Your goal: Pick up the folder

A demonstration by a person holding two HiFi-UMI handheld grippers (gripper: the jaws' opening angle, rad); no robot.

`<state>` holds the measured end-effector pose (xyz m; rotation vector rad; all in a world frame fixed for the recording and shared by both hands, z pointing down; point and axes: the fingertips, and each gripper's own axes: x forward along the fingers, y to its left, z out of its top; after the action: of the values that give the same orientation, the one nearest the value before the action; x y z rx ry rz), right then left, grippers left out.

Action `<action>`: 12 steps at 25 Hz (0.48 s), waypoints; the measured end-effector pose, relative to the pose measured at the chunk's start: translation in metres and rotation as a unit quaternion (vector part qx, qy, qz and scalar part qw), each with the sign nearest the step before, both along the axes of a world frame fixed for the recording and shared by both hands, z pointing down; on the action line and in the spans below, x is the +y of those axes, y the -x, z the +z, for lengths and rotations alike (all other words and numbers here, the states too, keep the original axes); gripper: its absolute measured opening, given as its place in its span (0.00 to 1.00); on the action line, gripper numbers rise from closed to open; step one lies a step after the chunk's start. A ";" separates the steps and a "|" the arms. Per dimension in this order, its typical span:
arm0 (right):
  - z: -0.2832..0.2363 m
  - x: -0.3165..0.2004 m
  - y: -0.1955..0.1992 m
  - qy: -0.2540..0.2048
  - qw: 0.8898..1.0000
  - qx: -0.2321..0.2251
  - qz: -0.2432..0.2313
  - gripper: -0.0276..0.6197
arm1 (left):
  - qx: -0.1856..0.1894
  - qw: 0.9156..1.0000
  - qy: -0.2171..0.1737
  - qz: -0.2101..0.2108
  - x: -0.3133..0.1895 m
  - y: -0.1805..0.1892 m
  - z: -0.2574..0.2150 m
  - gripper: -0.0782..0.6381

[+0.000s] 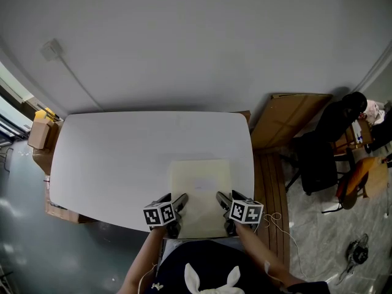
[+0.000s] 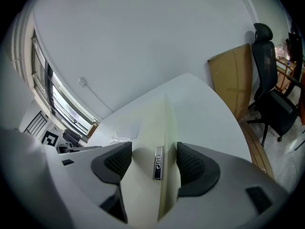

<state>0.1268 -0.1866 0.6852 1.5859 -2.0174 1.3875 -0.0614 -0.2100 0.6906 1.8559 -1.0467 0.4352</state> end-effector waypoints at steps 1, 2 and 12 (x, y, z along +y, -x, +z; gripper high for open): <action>-0.001 0.000 0.000 -0.001 1.000 -0.001 0.002 0.45 | -0.001 1.000 -0.001 -0.002 0.000 0.000 0.000 0.52; -0.001 0.000 0.000 -0.004 1.000 -0.001 0.006 0.45 | -0.002 1.000 -0.003 -0.003 0.000 0.000 -0.001 0.52; -0.022 -0.008 0.000 -0.037 0.999 0.021 0.019 0.45 | -0.013 0.999 -0.035 -0.015 -0.007 -0.002 -0.022 0.52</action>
<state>0.1272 -0.1943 0.6632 1.6788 -2.0472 1.2955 -0.0595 -0.2166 0.6683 1.8985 -1.1193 0.4096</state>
